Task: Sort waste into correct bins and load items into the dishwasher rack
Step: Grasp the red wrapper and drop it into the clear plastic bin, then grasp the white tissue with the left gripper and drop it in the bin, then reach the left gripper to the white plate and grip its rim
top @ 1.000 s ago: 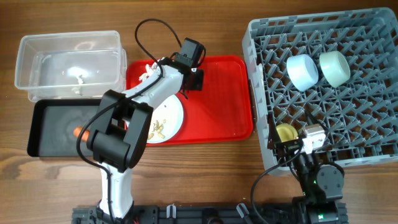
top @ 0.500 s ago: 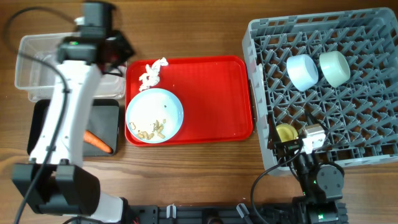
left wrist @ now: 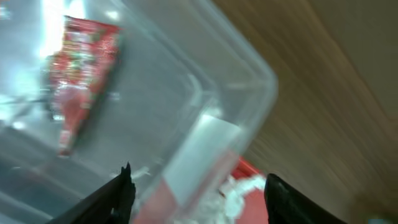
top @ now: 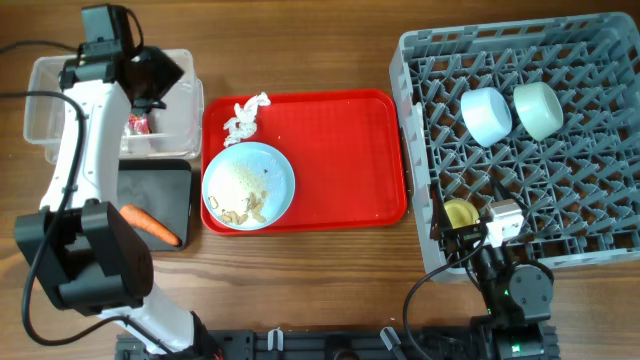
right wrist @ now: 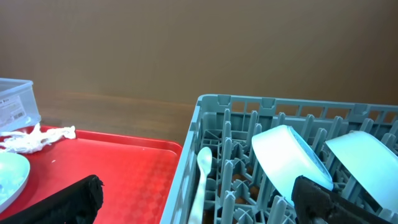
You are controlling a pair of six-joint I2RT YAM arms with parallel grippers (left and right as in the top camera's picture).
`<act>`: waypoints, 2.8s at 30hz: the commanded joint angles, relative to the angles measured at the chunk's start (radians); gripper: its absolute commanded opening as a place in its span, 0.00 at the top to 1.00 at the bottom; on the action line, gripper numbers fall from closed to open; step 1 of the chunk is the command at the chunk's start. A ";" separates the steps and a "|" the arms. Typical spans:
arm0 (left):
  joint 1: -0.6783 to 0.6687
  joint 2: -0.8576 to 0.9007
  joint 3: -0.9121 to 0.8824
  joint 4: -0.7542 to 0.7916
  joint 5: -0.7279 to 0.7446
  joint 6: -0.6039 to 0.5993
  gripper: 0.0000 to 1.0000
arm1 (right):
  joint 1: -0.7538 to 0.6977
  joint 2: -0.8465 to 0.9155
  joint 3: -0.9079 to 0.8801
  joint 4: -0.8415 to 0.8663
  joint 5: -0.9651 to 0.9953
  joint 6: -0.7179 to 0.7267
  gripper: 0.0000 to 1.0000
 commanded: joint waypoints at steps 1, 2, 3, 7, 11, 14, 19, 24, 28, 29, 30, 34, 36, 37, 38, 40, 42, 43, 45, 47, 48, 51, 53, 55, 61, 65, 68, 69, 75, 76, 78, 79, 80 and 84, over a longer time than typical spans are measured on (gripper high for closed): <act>-0.133 -0.041 0.033 0.002 0.105 0.188 0.32 | -0.003 -0.005 -0.001 0.002 -0.018 0.000 0.00; -0.183 -0.035 0.033 0.003 0.087 0.240 0.32 | -0.003 -0.005 -0.001 0.002 -0.018 0.000 0.00; -0.212 -0.028 0.033 0.003 0.063 0.269 0.32 | -0.003 -0.005 -0.001 0.002 -0.018 0.000 0.00; -0.356 0.033 0.029 0.002 -0.200 0.342 0.25 | -0.003 -0.005 -0.001 0.002 -0.018 0.000 0.00; -0.394 0.129 0.029 0.003 -0.264 0.303 0.28 | -0.003 -0.005 -0.001 0.002 -0.018 0.000 0.00; -0.375 0.206 0.029 0.005 -0.272 0.235 0.31 | -0.003 -0.005 -0.001 0.002 -0.018 0.001 0.00; -0.356 0.306 0.029 0.006 -0.282 0.213 0.36 | -0.003 -0.005 -0.001 0.002 -0.018 0.001 0.00; -0.357 0.331 0.030 0.036 -0.282 0.213 0.57 | -0.003 -0.005 -0.001 0.002 -0.018 0.001 0.00; -0.355 0.303 0.087 0.015 -0.282 0.213 0.93 | -0.003 -0.005 -0.001 0.002 -0.018 0.000 0.00; -0.350 0.289 0.114 0.002 -0.281 0.213 0.96 | -0.003 -0.005 -0.001 0.002 -0.018 0.000 0.00; -0.344 0.272 0.145 -0.015 -0.281 0.213 0.96 | -0.003 -0.005 -0.001 0.002 -0.018 0.001 0.00; -0.307 0.182 0.287 -0.111 -0.280 0.167 0.96 | -0.003 -0.005 -0.001 0.002 -0.018 0.000 0.00; -0.280 0.127 0.323 -0.167 -0.268 0.123 0.96 | -0.003 -0.005 -0.001 0.002 -0.018 0.000 0.00; -0.268 0.107 0.323 -0.181 -0.266 0.106 0.96 | -0.003 -0.005 -0.001 0.002 -0.018 0.000 0.00; -0.251 0.087 0.323 -0.204 -0.263 0.090 0.96 | -0.003 -0.005 -0.001 0.002 -0.018 0.000 0.00; -0.211 0.066 0.323 -0.251 -0.264 0.082 0.96 | -0.003 -0.005 -0.001 0.002 -0.018 0.000 0.00; -0.152 0.071 0.318 -0.288 -0.264 0.082 0.96 | -0.003 -0.005 -0.001 0.002 -0.018 0.000 0.00; -0.129 0.077 0.310 -0.285 -0.264 0.081 0.96 | -0.003 -0.005 -0.001 0.002 -0.018 0.000 0.00; -0.089 0.093 0.290 -0.254 -0.262 0.081 0.92 | -0.003 -0.005 -0.001 0.002 -0.018 0.001 0.00; -0.055 0.119 0.282 -0.225 -0.240 0.082 0.49 | -0.003 -0.005 -0.001 0.002 -0.018 0.001 0.00; -0.041 0.130 0.282 -0.224 -0.217 0.084 0.32 | -0.003 -0.005 -0.001 0.002 -0.018 0.000 0.00; -0.025 0.130 0.283 -0.294 -0.076 0.116 0.26 | -0.003 -0.005 -0.001 0.002 -0.018 0.000 0.00; -0.041 0.100 0.282 -0.366 0.034 0.124 0.28 | -0.003 -0.005 -0.001 0.002 -0.018 0.000 0.00; -0.077 0.073 0.282 -0.407 0.071 0.144 0.35 | -0.003 -0.005 -0.001 0.002 -0.018 0.000 0.00; -0.323 0.050 0.274 -0.559 -0.038 0.170 0.41 | -0.003 -0.005 -0.001 0.002 -0.018 0.000 0.00; -0.499 0.060 0.174 -0.556 -0.131 0.149 0.61 | -0.003 -0.005 -0.001 0.002 -0.018 0.000 0.00; -0.613 0.060 0.037 -0.462 -0.167 0.121 0.61 | -0.003 -0.005 -0.001 0.002 -0.018 0.000 0.00; -0.637 0.060 0.000 -0.431 -0.177 0.107 0.61 | -0.003 -0.005 -0.001 0.002 -0.018 0.000 0.00; -0.713 0.060 -0.175 -0.264 -0.260 0.023 0.79 | -0.003 -0.005 -0.001 0.002 -0.018 0.000 0.00; -0.716 0.060 -0.198 -0.238 -0.260 0.022 0.80 | -0.003 -0.005 -0.001 0.002 -0.018 0.000 0.00; -0.718 0.060 -0.245 -0.182 -0.260 0.023 0.86 | -0.003 -0.005 -0.001 0.002 -0.018 0.001 0.00; -0.718 0.060 -0.274 -0.146 -0.260 0.034 0.88 | -0.003 -0.005 -0.001 0.002 -0.018 0.000 0.00; -0.717 0.060 -0.297 -0.118 -0.260 0.037 0.88 | -0.003 -0.005 -0.001 0.002 -0.018 0.000 0.00; -0.718 0.060 -0.380 -0.025 -0.261 0.061 0.79 | -0.003 -0.005 -0.001 0.002 -0.018 0.000 0.00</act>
